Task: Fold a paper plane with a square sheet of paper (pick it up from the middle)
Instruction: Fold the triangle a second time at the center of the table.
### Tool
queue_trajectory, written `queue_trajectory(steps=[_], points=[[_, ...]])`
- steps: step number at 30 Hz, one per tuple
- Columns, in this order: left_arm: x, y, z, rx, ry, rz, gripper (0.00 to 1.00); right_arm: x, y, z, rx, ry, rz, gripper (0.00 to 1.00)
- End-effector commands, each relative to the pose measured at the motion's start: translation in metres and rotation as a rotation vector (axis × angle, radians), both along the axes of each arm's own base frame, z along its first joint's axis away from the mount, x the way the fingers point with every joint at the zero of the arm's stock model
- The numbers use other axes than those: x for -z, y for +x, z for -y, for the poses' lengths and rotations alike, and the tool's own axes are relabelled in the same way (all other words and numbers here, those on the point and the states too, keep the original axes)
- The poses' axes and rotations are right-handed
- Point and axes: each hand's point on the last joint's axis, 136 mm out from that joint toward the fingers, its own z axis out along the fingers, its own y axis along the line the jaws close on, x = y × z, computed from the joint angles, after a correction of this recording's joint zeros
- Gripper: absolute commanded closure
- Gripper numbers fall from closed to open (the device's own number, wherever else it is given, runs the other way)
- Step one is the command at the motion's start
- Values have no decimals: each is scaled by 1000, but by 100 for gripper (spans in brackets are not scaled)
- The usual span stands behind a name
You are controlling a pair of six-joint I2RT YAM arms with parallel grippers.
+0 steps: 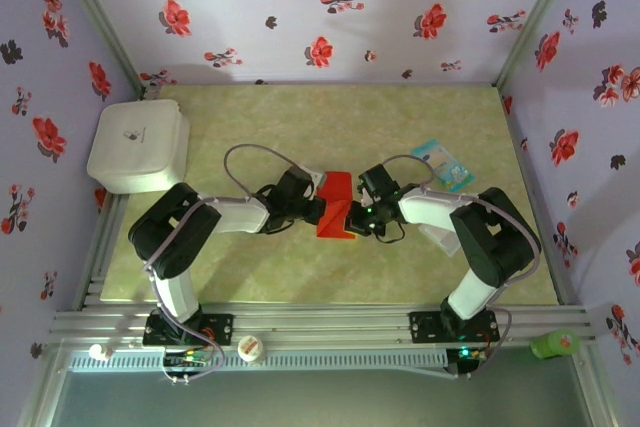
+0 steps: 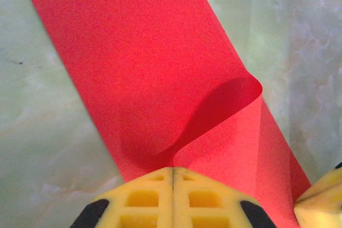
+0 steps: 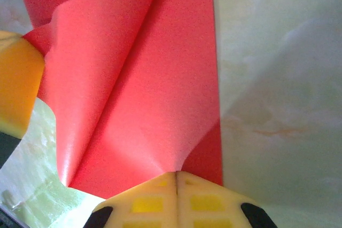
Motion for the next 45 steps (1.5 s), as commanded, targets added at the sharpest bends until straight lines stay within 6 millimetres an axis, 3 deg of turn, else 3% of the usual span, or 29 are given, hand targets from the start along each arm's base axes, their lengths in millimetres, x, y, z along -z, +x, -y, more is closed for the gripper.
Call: queue_trajectory(steps=[1, 25, 31, 37, 45], points=[[-1, 8, 0, 8, 14, 20, 100, 13, -11, 17, 6, -81, -50, 100], [16, 3, 0, 36, 34, -26, 98, 9, -7, 16, 7, -85, -39, 100], [6, 3, 3, 37, 1, -20, 98, 11, -7, 22, 11, -126, -43, 100], [-4, 1, 7, 9, -71, -32, 98, 0, 0, 26, -29, -123, -12, 99], [-6, 0, 13, 6, -115, -52, 98, -27, 9, -4, -14, 51, 30, 93]])
